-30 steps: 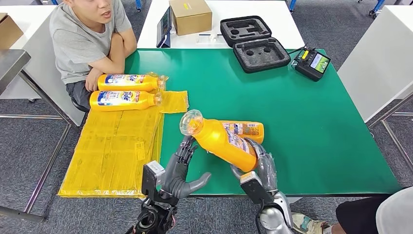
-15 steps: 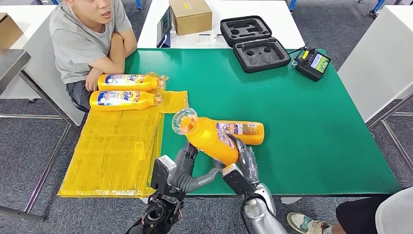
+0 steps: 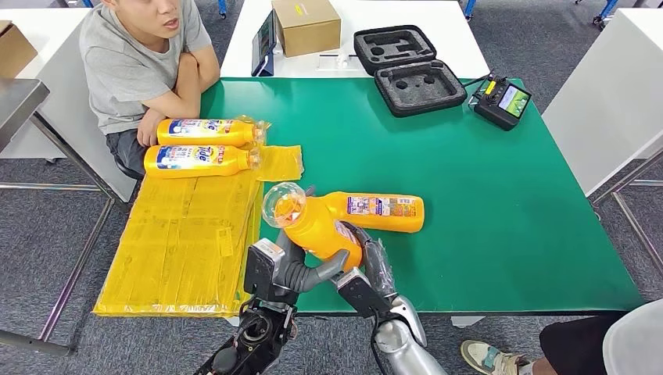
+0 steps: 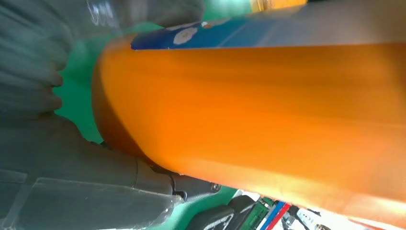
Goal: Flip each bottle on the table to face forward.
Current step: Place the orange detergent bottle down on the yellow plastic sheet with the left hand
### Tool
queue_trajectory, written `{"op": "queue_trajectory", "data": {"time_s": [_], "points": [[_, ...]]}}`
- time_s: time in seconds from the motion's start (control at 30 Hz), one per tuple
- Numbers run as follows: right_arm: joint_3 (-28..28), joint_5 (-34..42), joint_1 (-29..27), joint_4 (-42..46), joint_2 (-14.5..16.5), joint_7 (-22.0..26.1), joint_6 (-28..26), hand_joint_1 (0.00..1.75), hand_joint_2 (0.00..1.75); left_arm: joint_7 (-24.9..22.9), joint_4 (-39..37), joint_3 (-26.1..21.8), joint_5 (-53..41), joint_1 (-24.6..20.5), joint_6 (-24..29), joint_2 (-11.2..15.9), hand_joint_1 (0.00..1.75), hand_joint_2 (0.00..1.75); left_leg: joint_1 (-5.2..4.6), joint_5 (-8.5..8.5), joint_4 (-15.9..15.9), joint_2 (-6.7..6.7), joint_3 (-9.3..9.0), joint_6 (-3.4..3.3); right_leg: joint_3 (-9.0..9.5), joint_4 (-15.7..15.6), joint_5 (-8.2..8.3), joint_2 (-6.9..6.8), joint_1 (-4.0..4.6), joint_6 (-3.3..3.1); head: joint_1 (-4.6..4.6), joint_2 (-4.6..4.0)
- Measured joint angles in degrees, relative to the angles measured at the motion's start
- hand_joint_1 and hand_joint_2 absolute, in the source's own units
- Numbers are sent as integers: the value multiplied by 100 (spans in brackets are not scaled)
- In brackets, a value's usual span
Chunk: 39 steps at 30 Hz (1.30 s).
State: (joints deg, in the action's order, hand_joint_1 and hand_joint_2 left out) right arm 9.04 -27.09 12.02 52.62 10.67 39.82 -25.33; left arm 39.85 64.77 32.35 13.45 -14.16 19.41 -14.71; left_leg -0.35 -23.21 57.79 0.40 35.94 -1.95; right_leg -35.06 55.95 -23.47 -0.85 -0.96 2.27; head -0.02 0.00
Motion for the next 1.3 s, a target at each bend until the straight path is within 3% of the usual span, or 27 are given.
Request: {"op": "queue_trajectory", "data": {"time_s": [0.87,0.9,1.0,1.07,1.3], "points": [[12,156,0,-296,-55,17,8,175,175,-42,28,155,232,78,-348,4,2,175,0,0,0,0,0,0,0,0,0,0,0,0,-1,0],[12,156,0,-299,-55,17,8,175,175,-42,28,156,233,78,-348,4,36,175,0,0,0,0,0,0,0,0,0,0,0,0,-1,0],[12,155,2,-307,-55,17,7,175,175,-43,24,160,233,78,-349,4,164,175,0,0,0,0,0,0,0,0,0,0,0,0,0,0],[14,151,2,-309,-55,17,2,175,175,-51,4,171,240,69,-360,4,175,175,0,0,0,0,0,0,0,0,0,0,0,0,0,0],[37,146,19,-309,-55,17,2,175,175,-130,-154,242,275,-81,-461,4,172,175,0,0,0,0,0,0,1,0,0,0,0,0,0,0]]}}
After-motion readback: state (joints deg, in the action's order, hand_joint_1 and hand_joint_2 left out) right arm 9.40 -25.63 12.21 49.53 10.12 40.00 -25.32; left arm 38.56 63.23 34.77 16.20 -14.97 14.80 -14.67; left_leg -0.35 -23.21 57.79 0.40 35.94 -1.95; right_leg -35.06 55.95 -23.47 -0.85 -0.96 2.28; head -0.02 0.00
